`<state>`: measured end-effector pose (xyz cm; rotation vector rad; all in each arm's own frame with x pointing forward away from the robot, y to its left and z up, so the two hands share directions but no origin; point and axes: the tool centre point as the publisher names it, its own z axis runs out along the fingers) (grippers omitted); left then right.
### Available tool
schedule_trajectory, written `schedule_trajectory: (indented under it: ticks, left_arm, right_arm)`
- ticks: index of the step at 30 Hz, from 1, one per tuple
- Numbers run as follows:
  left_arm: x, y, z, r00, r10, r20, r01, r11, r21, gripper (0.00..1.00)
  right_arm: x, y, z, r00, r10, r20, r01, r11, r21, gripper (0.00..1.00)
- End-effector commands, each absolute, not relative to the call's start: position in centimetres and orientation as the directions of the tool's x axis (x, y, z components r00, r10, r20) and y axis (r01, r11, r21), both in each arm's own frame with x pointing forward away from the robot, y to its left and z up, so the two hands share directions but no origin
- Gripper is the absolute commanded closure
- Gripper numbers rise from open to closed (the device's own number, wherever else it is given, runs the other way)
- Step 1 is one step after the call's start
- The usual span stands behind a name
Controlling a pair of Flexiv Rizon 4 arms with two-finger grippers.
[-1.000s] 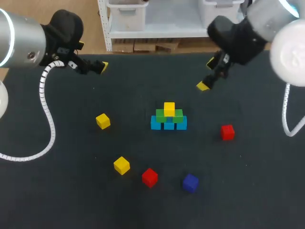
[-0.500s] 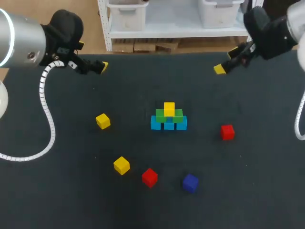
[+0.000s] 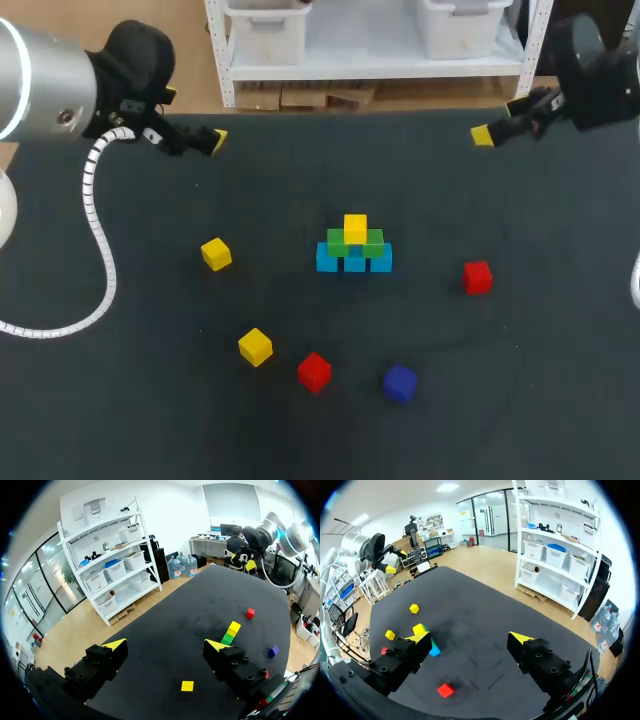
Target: Place the blue cubes, place green cubes on the blue cubes, place the yellow cubes on the green cubes, then place the red cubes on the yellow cubes, and place purple cube on the red cubes.
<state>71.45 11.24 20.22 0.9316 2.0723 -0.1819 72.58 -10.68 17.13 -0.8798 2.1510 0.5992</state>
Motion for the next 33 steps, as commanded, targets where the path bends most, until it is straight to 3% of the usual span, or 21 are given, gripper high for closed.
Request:
schedule_trajectory:
  ticks: [1,23,26,33]
  left_arm:
    - [71.5,11.4,20.2,-0.372,0.552,-0.746,0.678,0.711,0.188,0.00]
    - [71.5,11.4,20.2,-0.372,0.552,-0.746,0.678,0.711,0.188,0.00]
    - [70.5,10.2,21.5,-0.353,0.613,-0.707,0.719,0.661,0.214,0.00]
    - [67.3,8.4,21.4,-0.529,0.664,-0.529,0.680,0.704,0.204,0.00]
  right_arm:
    - [72.7,-11.0,17.0,-0.506,-0.403,-0.763,-0.742,0.655,0.146,0.00]
    - [72.6,-11.0,17.1,-0.496,-0.401,-0.770,-0.740,0.659,0.134,0.00]
    - [72.6,-11.0,17.1,-0.496,-0.401,-0.770,-0.740,0.659,0.134,0.00]
    - [72.6,-11.0,17.1,-0.496,-0.401,-0.770,-0.740,0.659,0.134,0.00]
